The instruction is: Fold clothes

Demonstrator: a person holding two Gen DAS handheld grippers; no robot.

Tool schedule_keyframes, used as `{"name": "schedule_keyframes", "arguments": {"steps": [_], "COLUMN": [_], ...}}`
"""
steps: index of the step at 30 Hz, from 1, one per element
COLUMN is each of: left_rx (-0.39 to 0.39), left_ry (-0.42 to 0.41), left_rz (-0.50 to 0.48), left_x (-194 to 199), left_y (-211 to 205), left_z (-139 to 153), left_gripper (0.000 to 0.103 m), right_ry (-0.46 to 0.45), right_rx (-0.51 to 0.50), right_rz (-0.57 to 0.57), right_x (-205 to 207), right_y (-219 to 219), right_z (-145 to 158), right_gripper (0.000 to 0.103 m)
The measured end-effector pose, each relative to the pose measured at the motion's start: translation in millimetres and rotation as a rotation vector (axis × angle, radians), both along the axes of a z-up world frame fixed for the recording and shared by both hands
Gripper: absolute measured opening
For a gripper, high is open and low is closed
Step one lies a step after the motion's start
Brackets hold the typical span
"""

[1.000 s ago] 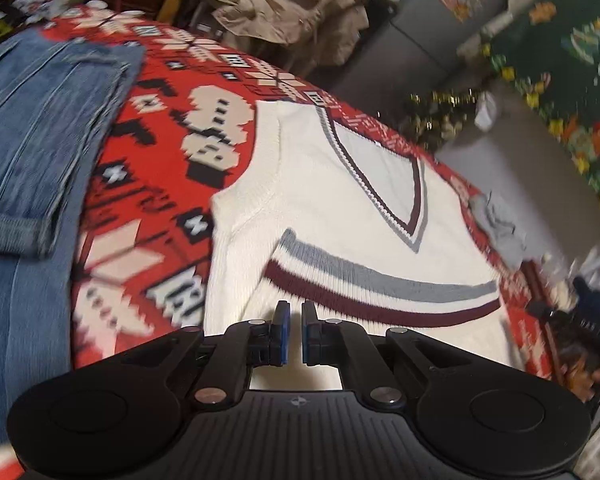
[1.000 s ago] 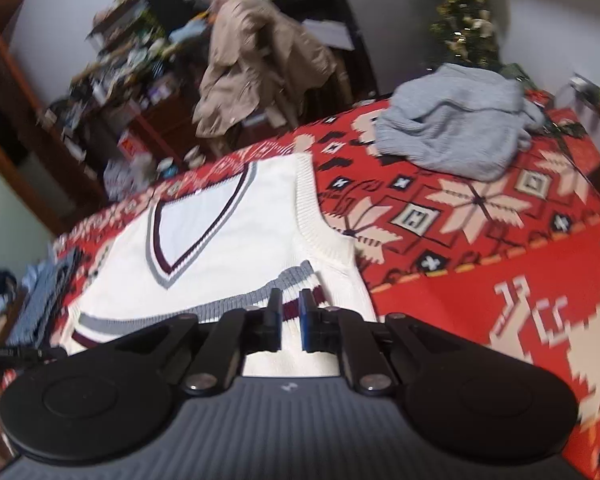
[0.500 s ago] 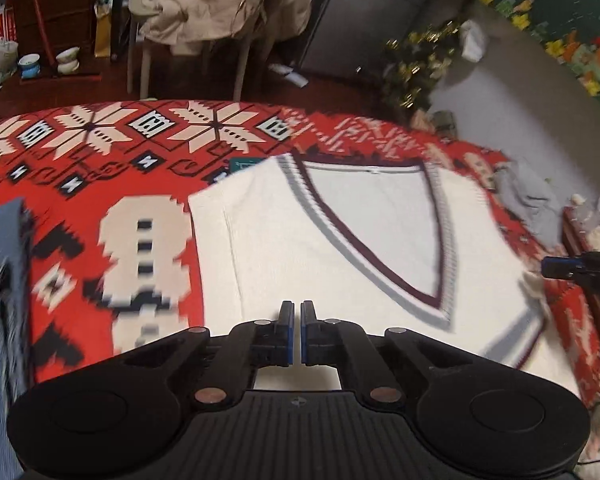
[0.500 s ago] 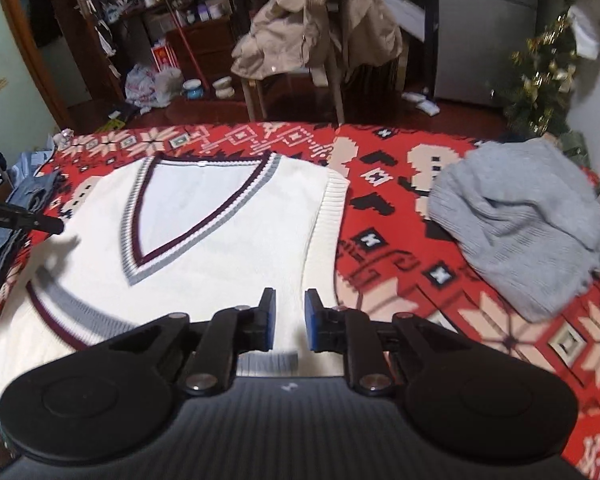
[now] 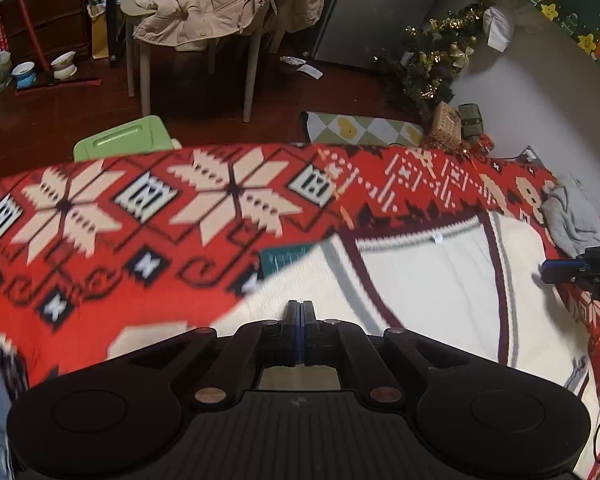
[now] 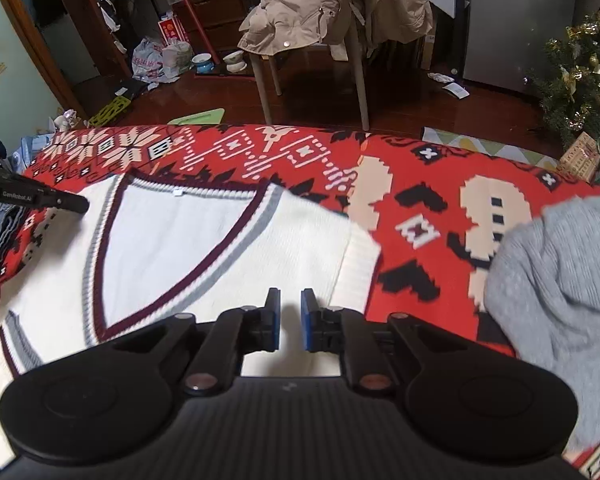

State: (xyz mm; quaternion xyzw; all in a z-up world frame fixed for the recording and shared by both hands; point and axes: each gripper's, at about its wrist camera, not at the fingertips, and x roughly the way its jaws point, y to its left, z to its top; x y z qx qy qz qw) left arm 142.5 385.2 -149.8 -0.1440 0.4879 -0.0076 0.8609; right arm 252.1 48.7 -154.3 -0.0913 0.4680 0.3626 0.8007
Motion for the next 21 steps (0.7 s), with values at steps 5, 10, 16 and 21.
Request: {"name": "schedule_keyframes", "arguments": {"steps": [5,10,16,21], "left_rx": [0.024,0.036,0.120,0.147], "left_ry": [-0.013,-0.039,0.002,0.034], "left_rz": [0.027,-0.048,-0.218,-0.288], "left_x": [20.3,25.0,17.4,14.0], "left_y": [8.0,9.6,3.7,0.1], "left_z": [3.2,17.5,20.3,8.1], "left_gripper": [0.003,0.011,0.031,0.031], "right_ry": [-0.003,-0.048,-0.126,-0.141], "right_rx": [-0.009,-0.020,-0.114,-0.186], "right_rz": [0.002,0.045,0.222,0.363], "right_x": [19.2,37.1,47.7,52.4], "right_y": [12.3,19.8,33.1,47.9], "right_z": [-3.5,6.5,12.9,8.8], "right_gripper": [0.012,0.013,0.013,0.014]}}
